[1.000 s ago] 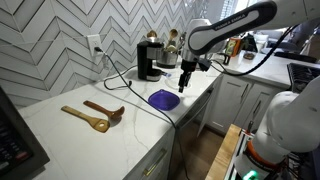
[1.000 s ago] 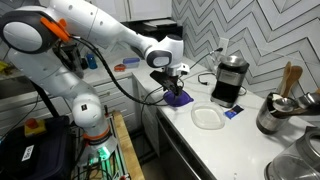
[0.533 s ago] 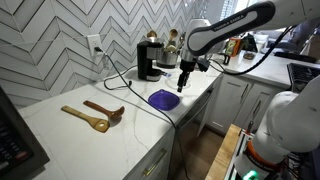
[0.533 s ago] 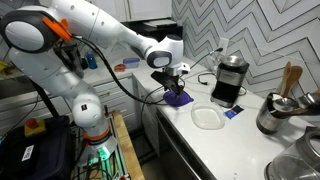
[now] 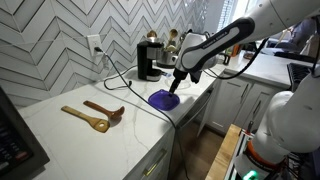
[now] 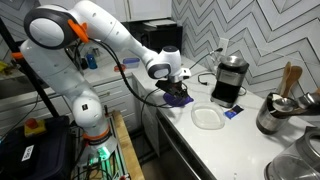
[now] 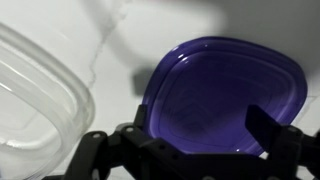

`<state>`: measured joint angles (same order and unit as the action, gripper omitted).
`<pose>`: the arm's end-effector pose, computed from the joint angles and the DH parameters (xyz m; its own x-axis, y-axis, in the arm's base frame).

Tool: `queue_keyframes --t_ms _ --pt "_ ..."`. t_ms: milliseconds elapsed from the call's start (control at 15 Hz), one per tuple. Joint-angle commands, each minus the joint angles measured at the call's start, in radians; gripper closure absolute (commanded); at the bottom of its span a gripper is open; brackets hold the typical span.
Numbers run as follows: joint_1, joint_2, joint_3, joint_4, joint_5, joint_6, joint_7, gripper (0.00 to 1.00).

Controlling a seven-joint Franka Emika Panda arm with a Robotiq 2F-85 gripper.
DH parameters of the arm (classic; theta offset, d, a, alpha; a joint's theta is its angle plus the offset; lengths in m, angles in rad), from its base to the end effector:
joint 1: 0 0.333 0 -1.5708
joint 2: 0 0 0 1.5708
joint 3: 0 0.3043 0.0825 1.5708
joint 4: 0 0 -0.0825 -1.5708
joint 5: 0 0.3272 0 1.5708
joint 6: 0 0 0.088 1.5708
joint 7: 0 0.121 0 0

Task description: Put the blue lid on the clear bowl on the right

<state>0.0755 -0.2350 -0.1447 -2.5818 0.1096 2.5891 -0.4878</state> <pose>0.4142 -0.0299 0.3804 0.9135 0.3163 0.2560 0.3247 -0.9458 0.0099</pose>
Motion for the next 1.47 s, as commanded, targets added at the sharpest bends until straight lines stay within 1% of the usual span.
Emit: queue_keyframes --t_ms 0,200,533,1000,1133,1400 --pt "0.022 0.059 0.012 -0.014 0.055 0.093 -0.026 0.00" --pt "0.001 0.092 0.035 -0.019 0.019 0.111 0.017 0.00" --pt "-0.025 0.122 0.052 -0.026 -0.027 0.122 0.059 0.00" --pt "-0.055 0.071 0.073 -0.039 -0.105 0.020 0.191 0.00" --pt "-0.056 0.052 0.074 -0.044 -0.096 -0.022 0.205 0.00" --pt "-0.079 -0.006 0.070 -0.065 -0.121 -0.116 0.238 0.00"
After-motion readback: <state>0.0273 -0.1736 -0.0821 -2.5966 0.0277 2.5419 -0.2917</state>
